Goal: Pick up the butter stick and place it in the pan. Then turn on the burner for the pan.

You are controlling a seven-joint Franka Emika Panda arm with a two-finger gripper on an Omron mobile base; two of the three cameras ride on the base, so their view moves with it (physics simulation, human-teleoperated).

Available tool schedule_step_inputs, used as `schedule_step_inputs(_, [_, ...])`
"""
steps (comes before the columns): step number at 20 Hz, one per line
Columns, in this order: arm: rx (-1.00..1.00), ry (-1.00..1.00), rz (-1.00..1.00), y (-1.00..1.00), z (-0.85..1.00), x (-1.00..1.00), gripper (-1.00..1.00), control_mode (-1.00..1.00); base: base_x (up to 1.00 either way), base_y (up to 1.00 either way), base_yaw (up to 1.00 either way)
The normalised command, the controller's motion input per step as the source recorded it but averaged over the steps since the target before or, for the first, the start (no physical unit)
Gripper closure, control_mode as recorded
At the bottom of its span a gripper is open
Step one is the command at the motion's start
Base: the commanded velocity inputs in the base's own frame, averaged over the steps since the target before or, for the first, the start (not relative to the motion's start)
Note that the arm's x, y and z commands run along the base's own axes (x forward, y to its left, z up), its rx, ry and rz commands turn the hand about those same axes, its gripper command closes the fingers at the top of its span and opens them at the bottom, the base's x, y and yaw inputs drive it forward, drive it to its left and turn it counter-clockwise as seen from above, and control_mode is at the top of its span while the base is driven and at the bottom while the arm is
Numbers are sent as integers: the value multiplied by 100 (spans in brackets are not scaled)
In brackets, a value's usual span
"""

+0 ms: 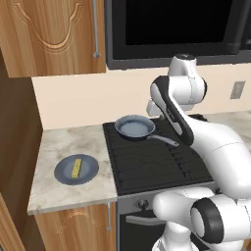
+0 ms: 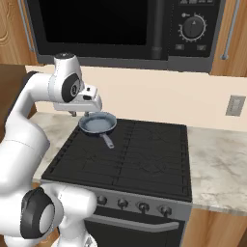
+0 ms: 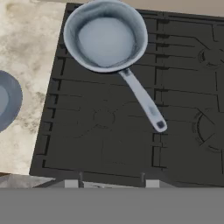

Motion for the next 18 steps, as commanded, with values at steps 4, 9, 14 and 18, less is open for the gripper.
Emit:
schedule_step_inputs(4, [0, 0, 0, 0, -1, 0, -100, 100, 0, -9, 0])
schedule_step_inputs(9, [0, 0, 0, 0, 0, 0, -100, 100, 0, -24, 0])
schedule_step_inputs(14, [0, 0, 0, 0, 0, 0, -100, 100, -19, -5, 0])
schedule_step_inputs(18, [0, 0, 0, 0, 0, 0, -100, 100, -43, 33, 0])
